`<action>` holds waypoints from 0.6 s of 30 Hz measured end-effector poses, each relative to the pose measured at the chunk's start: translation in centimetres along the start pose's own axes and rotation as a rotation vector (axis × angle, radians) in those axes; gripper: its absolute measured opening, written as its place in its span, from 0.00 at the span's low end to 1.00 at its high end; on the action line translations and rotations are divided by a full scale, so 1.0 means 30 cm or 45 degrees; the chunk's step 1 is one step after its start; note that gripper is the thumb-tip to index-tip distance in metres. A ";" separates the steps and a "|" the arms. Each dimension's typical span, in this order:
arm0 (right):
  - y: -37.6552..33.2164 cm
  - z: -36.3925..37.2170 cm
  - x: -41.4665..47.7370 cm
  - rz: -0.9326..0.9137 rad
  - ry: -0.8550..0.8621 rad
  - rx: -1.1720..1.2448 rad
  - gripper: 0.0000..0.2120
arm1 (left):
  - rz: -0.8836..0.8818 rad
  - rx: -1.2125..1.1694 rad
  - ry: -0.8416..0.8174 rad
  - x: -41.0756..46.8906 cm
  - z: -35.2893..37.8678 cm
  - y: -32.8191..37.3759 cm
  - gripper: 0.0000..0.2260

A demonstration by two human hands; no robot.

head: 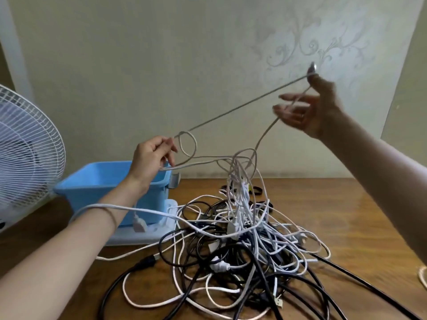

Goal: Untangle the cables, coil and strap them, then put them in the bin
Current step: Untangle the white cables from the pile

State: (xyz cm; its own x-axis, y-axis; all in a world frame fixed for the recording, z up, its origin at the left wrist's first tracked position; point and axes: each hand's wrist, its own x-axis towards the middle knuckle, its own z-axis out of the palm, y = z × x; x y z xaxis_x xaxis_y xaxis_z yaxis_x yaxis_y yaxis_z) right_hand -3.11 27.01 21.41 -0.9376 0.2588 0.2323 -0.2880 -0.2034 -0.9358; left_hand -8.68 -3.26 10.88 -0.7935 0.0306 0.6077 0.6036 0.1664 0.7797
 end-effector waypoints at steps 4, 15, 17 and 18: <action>0.046 0.011 0.031 -0.280 0.018 -0.233 0.35 | -0.111 0.639 -0.269 -0.015 0.000 -0.098 0.14; -0.127 -0.055 0.043 -1.422 0.065 -0.874 0.12 | -0.181 0.530 -0.478 -0.096 0.058 -0.113 0.15; -0.157 -0.075 0.046 -1.571 0.204 -1.050 0.13 | -0.309 0.312 -0.402 -0.095 0.079 -0.086 0.19; -0.177 -0.082 0.047 -1.634 0.229 -1.106 0.12 | -0.419 0.250 -0.389 -0.091 0.083 -0.077 0.23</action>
State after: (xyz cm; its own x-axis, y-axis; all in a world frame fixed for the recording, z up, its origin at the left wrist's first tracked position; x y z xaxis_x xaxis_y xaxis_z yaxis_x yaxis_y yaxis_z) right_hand -2.43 30.79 26.06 -0.1085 -0.0569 0.9925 -0.5918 0.8059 -0.0185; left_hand -8.10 -1.27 7.06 -0.9439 0.2278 0.2390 0.3142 0.3976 0.8621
